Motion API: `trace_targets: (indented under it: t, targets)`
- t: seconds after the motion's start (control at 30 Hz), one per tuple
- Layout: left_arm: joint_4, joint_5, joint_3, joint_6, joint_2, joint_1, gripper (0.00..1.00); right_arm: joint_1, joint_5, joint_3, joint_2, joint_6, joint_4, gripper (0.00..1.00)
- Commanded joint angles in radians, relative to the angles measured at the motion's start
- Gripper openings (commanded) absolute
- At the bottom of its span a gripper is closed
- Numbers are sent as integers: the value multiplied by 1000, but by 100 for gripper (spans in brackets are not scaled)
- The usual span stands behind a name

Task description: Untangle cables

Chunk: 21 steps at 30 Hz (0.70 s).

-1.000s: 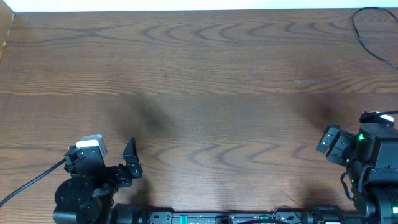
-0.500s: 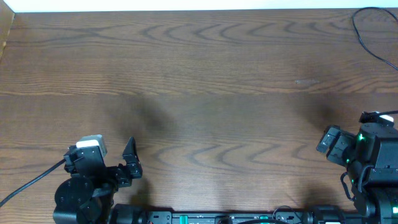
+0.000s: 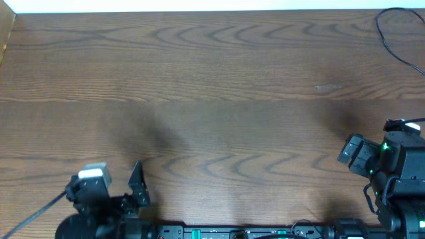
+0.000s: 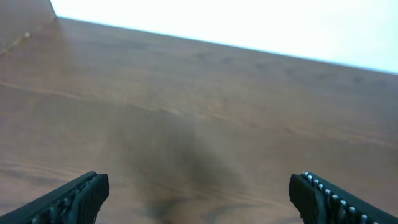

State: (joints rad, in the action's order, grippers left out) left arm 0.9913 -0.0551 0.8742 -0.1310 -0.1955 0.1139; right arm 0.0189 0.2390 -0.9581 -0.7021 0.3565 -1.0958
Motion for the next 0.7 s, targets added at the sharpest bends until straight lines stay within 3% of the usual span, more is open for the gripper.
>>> trace_targets:
  t: [0.0,0.3,0.67]
  targets:
    - [4,-9,-5,-2,72,-2,98,2,2,6,4,13,0,99]
    - [3,-8,-56,-2,195,-31,98,2,2,6,4,13,0,99]
    - [10,-6,-124,-5,193,-47,98,2,2,6,4,13,0,99]
